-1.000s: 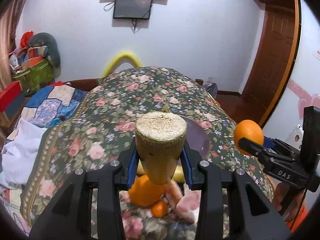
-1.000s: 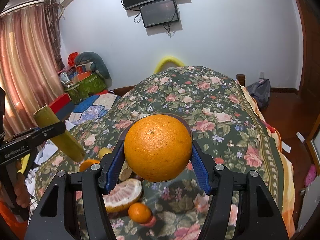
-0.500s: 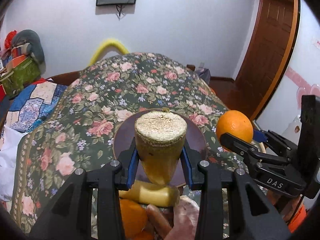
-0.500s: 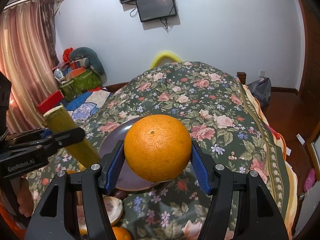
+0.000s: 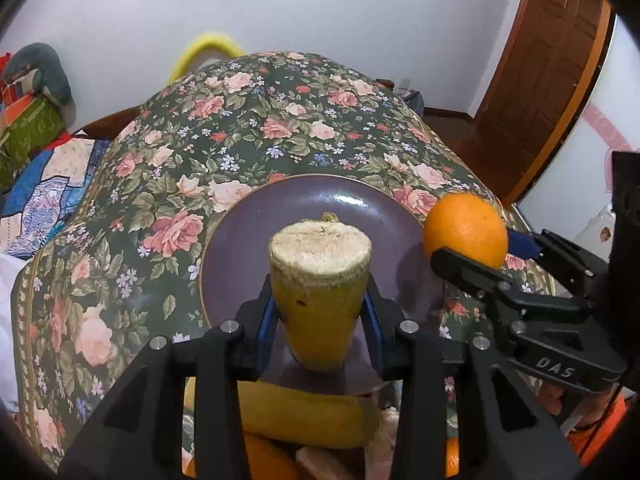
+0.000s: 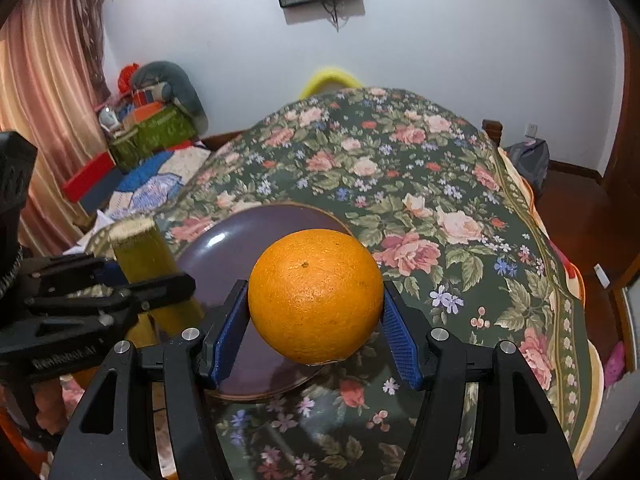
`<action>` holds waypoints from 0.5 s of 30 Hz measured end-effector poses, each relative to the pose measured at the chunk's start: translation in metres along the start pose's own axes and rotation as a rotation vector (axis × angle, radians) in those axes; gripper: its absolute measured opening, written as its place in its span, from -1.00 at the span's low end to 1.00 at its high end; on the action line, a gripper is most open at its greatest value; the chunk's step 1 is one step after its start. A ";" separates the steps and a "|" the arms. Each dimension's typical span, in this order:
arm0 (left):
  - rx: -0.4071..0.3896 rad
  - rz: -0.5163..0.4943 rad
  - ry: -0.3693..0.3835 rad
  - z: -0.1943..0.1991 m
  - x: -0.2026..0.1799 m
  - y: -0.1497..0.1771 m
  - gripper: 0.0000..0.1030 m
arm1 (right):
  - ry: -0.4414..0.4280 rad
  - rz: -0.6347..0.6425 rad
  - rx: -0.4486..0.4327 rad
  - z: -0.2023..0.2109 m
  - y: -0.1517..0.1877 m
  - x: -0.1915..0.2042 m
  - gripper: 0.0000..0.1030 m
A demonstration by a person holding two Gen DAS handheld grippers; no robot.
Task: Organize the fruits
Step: 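Set the corn cob on the purple plate with the left tool while the right sets the orange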
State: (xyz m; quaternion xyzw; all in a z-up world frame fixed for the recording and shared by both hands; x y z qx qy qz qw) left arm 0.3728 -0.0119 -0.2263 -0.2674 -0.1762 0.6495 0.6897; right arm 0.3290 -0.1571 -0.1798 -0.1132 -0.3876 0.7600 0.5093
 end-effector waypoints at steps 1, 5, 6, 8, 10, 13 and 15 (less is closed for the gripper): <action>0.008 0.001 0.002 -0.001 0.001 -0.002 -0.25 | -0.001 0.002 0.012 -0.003 0.000 -0.002 0.17; 0.011 -0.023 -0.026 -0.008 0.002 -0.008 -0.24 | 0.002 0.013 0.040 -0.012 0.001 -0.004 0.17; 0.012 -0.024 -0.030 -0.009 0.002 -0.009 -0.24 | 0.000 0.015 0.046 -0.014 0.000 -0.004 0.17; 0.018 -0.015 -0.026 -0.012 0.005 -0.011 -0.24 | -0.005 0.019 0.053 -0.020 0.000 -0.003 0.18; 0.020 -0.017 -0.024 -0.014 0.006 -0.012 -0.23 | -0.013 0.020 0.062 -0.025 0.000 -0.002 0.18; 0.030 -0.034 -0.042 -0.015 0.004 -0.010 -0.10 | -0.017 0.037 0.091 -0.033 0.001 0.003 0.19; 0.031 -0.038 -0.049 -0.016 0.005 -0.009 0.01 | -0.008 0.049 0.116 -0.038 0.004 0.006 0.20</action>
Point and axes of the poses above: each gripper's, at about its wrist camera, not at the fingertips, and z roughly against the way its jaws point, x to its left, y to its underside, the point moved 5 cm from there along -z, roughly the way its jaws point, and after that the axes turned 2 degrees about -y, right-handed, at the moved point
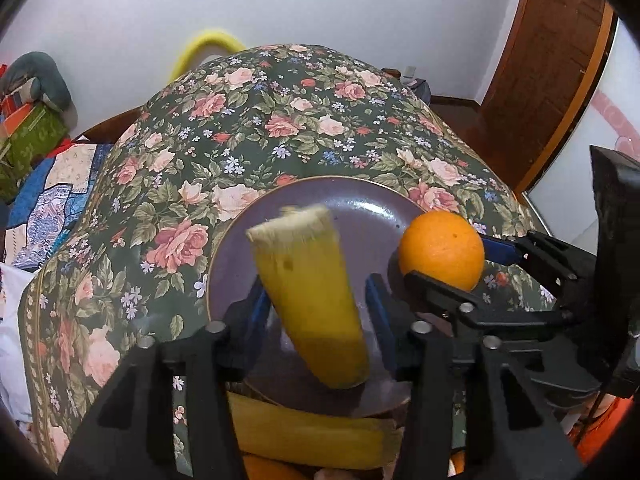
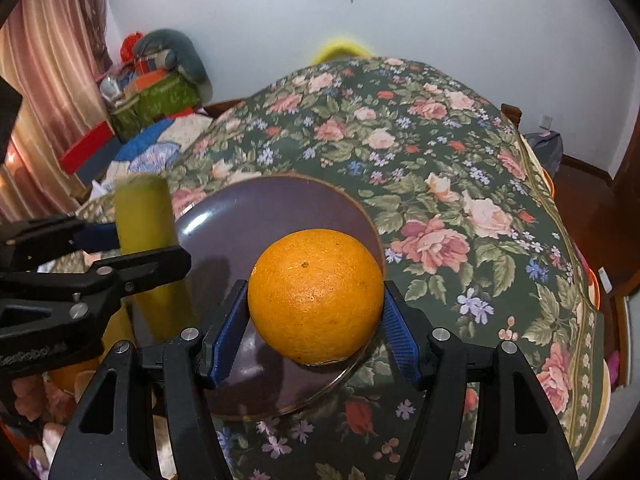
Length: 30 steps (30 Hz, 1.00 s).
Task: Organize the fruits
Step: 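Set the corn cob on the purple plate with the left tool while the right sets the orange, then move the right tool to the small mandarin and grasp it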
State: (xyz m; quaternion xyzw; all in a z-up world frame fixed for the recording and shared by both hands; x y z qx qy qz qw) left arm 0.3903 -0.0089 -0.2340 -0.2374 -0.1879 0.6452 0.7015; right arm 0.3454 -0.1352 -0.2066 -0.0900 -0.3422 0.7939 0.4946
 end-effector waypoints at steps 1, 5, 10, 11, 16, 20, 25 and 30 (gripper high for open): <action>0.000 0.001 -0.003 0.000 0.001 0.000 0.04 | 0.003 0.004 0.011 -0.002 0.001 0.001 0.22; -0.014 0.011 0.004 0.004 0.002 0.001 0.05 | -0.015 -0.003 -0.016 0.006 0.001 0.000 0.22; -0.060 0.004 -0.011 0.024 0.000 0.000 0.05 | -0.002 0.000 -0.073 0.028 -0.007 0.003 0.22; -0.065 0.008 -0.010 0.029 0.000 0.001 0.05 | -0.006 -0.004 -0.081 0.032 -0.008 0.003 0.22; -0.112 0.019 -0.011 0.062 -0.002 0.005 0.05 | -0.011 -0.015 -0.121 0.058 -0.007 0.010 0.22; -0.150 0.017 -0.014 0.090 -0.006 0.011 0.17 | -0.008 0.000 -0.157 0.082 -0.002 0.020 0.22; -0.172 0.025 -0.007 0.119 -0.010 0.024 0.19 | 0.001 0.032 -0.192 0.109 0.007 0.035 0.23; -0.196 0.021 -0.010 0.143 -0.015 0.038 0.30 | 0.000 0.046 -0.200 0.125 0.024 0.048 0.23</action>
Point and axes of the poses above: each gripper's, at about its wrist camera, not at the fingertips, and z roughly against the way its jaws point, x to its left, y to its underside, the point moved 5 cm from there along -z, roughly the way its jaws point, and after that the axes turned 2 degrees about -y, right-handed, at the moved point
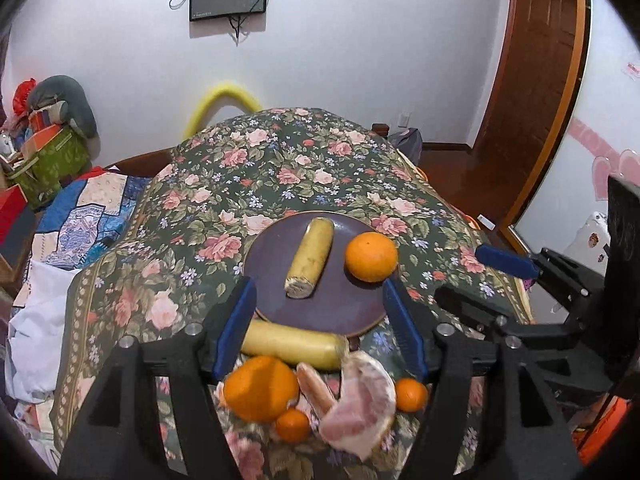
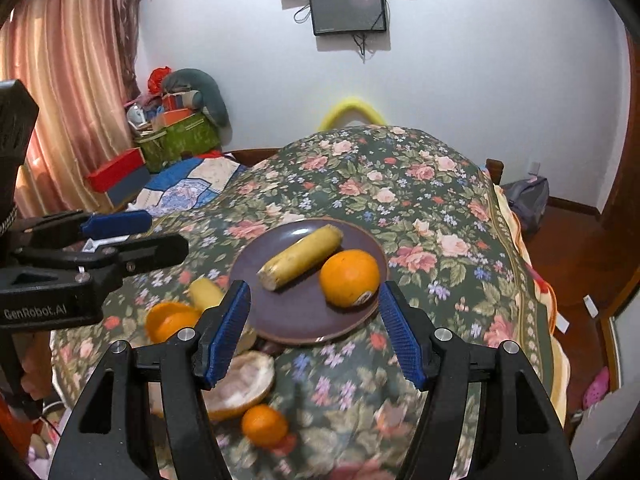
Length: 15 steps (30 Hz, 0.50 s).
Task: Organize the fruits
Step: 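Move the right tool to the small mandarin and grasp it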
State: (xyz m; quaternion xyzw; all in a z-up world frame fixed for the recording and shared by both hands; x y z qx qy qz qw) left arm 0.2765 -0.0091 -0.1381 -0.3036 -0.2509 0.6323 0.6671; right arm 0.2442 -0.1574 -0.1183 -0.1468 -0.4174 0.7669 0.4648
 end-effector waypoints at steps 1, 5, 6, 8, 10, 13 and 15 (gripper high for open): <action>-0.003 0.000 0.000 0.005 -0.001 0.003 0.31 | -0.002 -0.005 0.000 0.003 0.003 0.002 0.23; -0.001 0.004 -0.005 0.016 0.000 0.018 0.37 | -0.011 -0.026 0.009 0.011 0.019 0.007 0.23; 0.002 0.005 -0.005 0.018 0.000 0.022 0.39 | -0.012 -0.028 0.013 0.012 0.023 0.008 0.23; 0.012 0.007 -0.010 0.019 0.002 0.031 0.40 | -0.006 -0.028 0.024 0.013 0.032 0.010 0.23; 0.031 0.016 -0.006 0.018 0.004 0.041 0.40 | -0.002 -0.029 0.035 0.014 0.039 0.011 0.23; 0.062 0.027 -0.002 0.013 0.004 0.055 0.40 | -0.009 -0.038 0.059 0.012 0.050 0.013 0.23; 0.076 0.033 0.001 0.010 0.005 0.062 0.40 | -0.009 -0.036 0.082 0.008 0.059 0.015 0.23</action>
Point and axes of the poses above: each gripper's, at about its wrist camera, not at the fingertips, and z roughly against the way its jaws point, x to its left, y to its underside, the point moved 5 cm from there along -z, roughly the way its jaws point, and after that the axes turned 2 degrees about -y, right-handed, at the moved point
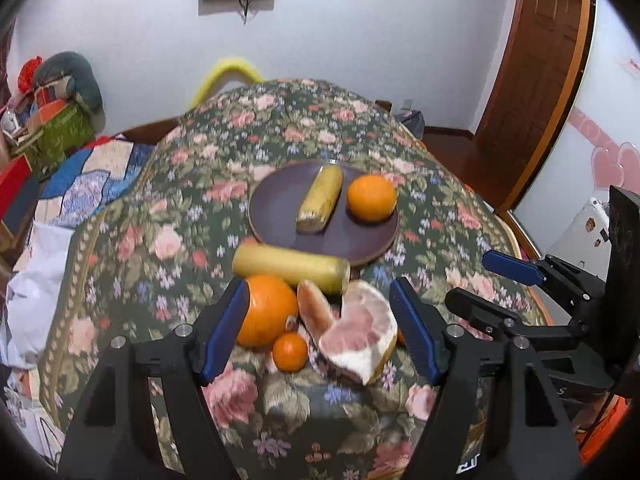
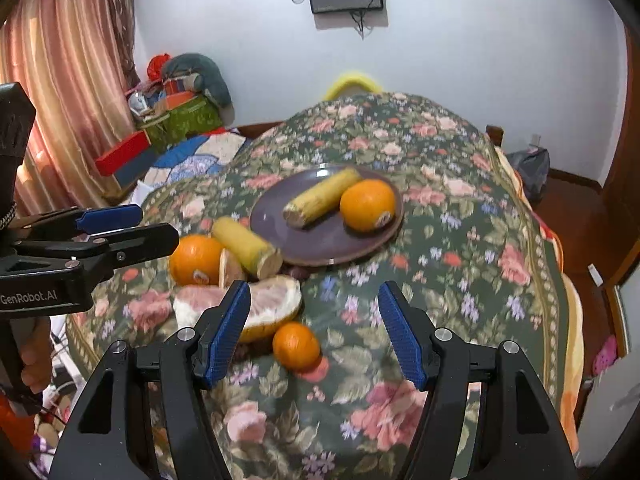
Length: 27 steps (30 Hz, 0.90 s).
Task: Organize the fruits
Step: 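Move the right tool to the small mandarin and grasp it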
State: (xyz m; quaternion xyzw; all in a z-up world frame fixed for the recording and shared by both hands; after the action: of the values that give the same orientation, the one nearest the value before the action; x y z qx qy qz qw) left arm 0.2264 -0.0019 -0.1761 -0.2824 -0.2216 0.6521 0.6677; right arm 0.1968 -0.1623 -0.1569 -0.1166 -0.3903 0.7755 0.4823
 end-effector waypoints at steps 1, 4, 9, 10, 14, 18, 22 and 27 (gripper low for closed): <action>0.011 0.003 0.004 -0.003 0.000 0.005 0.40 | -0.003 0.001 0.010 -0.001 0.004 0.001 0.23; 0.029 0.005 0.011 -0.009 0.000 0.015 0.40 | -0.010 0.000 0.045 -0.011 0.018 0.004 0.23; 0.074 -0.012 0.024 -0.023 -0.006 0.029 0.40 | -0.026 -0.020 0.094 -0.027 0.034 0.003 0.23; 0.079 -0.014 0.027 -0.025 -0.007 0.030 0.40 | -0.028 -0.022 0.101 -0.030 0.036 0.002 0.22; 0.090 -0.012 0.043 -0.033 -0.008 0.036 0.40 | -0.042 -0.021 0.122 -0.038 0.041 0.001 -0.07; 0.097 -0.005 0.061 -0.041 -0.010 0.040 0.40 | -0.082 -0.030 0.144 -0.047 0.045 0.002 -0.26; 0.093 0.000 0.074 -0.042 -0.013 0.039 0.40 | -0.085 -0.023 0.138 -0.049 0.048 0.006 -0.36; 0.093 -0.032 0.089 -0.040 -0.024 0.041 0.39 | -0.091 -0.037 0.125 -0.042 0.049 0.002 -0.38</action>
State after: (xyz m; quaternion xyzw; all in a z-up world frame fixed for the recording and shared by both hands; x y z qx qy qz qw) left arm 0.2209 -0.0298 -0.2316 -0.2763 -0.1659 0.6376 0.6997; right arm 0.1870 -0.1515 -0.2200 -0.0437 -0.3647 0.7937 0.4849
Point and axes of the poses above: each gripper's, at about its wrist camera, not at the fingertips, and z roughly against the way its jaws point, x to its left, y to its underside, the point moved 5 cm from there along -z, roughly the way its jaws point, and after that the axes turned 2 degrees about -y, right-handed, at the moved point
